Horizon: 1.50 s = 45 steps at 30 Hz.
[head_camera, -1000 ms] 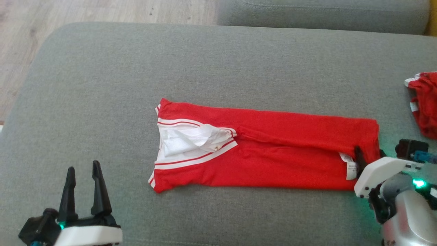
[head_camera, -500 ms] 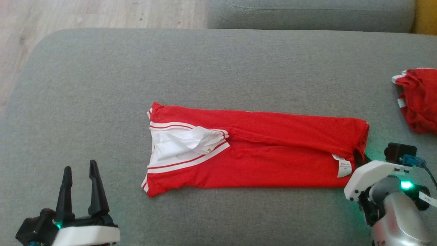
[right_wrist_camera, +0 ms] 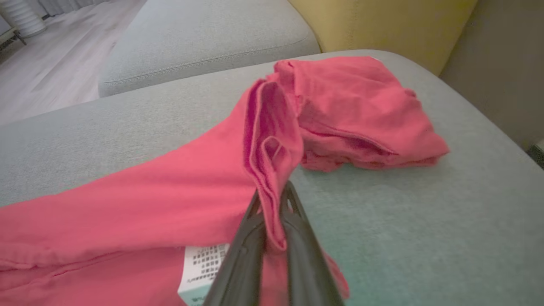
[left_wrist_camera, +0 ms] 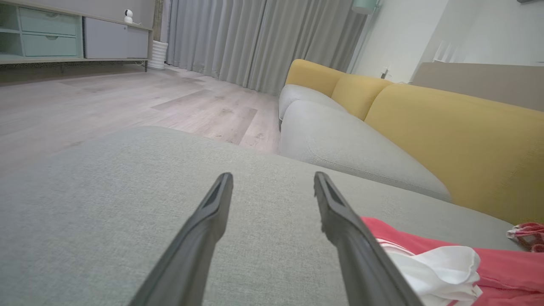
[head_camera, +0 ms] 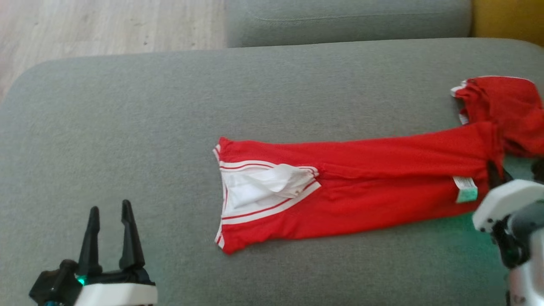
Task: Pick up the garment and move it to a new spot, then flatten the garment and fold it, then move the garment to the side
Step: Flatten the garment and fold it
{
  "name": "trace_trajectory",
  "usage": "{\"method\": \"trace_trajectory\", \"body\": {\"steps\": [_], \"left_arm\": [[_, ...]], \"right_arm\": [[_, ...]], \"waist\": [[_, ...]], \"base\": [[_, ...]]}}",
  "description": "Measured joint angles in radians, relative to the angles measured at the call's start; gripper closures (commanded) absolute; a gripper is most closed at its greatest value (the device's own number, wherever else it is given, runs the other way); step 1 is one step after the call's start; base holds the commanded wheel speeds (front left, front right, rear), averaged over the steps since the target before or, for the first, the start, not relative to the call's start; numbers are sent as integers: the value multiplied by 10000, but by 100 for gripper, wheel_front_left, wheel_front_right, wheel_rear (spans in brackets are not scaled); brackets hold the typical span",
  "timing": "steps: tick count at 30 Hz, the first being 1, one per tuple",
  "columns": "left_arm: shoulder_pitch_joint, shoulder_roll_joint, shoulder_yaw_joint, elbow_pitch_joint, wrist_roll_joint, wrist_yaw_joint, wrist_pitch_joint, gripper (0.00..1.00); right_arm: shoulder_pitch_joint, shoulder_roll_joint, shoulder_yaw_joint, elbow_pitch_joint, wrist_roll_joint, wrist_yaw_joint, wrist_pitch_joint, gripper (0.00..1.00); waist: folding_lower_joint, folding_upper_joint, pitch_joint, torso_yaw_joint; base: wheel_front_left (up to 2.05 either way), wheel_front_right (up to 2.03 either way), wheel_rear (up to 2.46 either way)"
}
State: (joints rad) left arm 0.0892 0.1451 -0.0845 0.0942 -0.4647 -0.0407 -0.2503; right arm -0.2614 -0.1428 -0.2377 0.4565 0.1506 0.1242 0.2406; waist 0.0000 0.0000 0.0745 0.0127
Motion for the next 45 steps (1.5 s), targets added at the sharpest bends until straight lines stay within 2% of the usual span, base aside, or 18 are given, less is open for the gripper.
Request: {"method": "trace_trajectory", "body": {"steps": [4, 9, 17, 22, 31, 37, 45], "left_arm": [[-2, -56, -182, -13, 12, -2, 27, 0], [-3, -96, -405, 73, 13, -40, 27, 0], [-2, -194, -779, 336, 79, -161, 111, 0], [-4, -194, -894, 407, 81, -217, 113, 0], [-102, -205, -1252, 464, 86, -313, 115, 0], [-387, -251, -1476, 474, 157, -401, 119, 0], [-495, -297, -1532, 688, 155, -439, 111, 0]], "right_arm": [[631, 4, -94, -815, 334, 0, 591, 100], [926, 403, 176, -1705, 949, 0, 1152, 100], [1222, 821, 1760, -3078, 2382, 0, 1990, 100], [1263, 895, 2832, -3384, 3256, 0, 2263, 100], [481, 895, 4717, -2548, 4840, 0, 1578, 100], [-397, 890, 5889, -1394, 5622, 0, 999, 100], [-1429, 867, 6876, 357, 6805, 0, 222, 100]], "waist": [[0, 0, -47, -165], [0, 0, -176, -154], [0, 0, -458, 280], [0, 0, -570, 669], [0, 0, -493, 1379], [0, 0, -338, 1986], [0, 0, -82, 2531]], "base": [[0, 0, 0], [0, 0, 0], [0, 0, 0], [0, 0, 0], [0, 0, 0], [0, 0, 0], [0, 0, 0]]}}
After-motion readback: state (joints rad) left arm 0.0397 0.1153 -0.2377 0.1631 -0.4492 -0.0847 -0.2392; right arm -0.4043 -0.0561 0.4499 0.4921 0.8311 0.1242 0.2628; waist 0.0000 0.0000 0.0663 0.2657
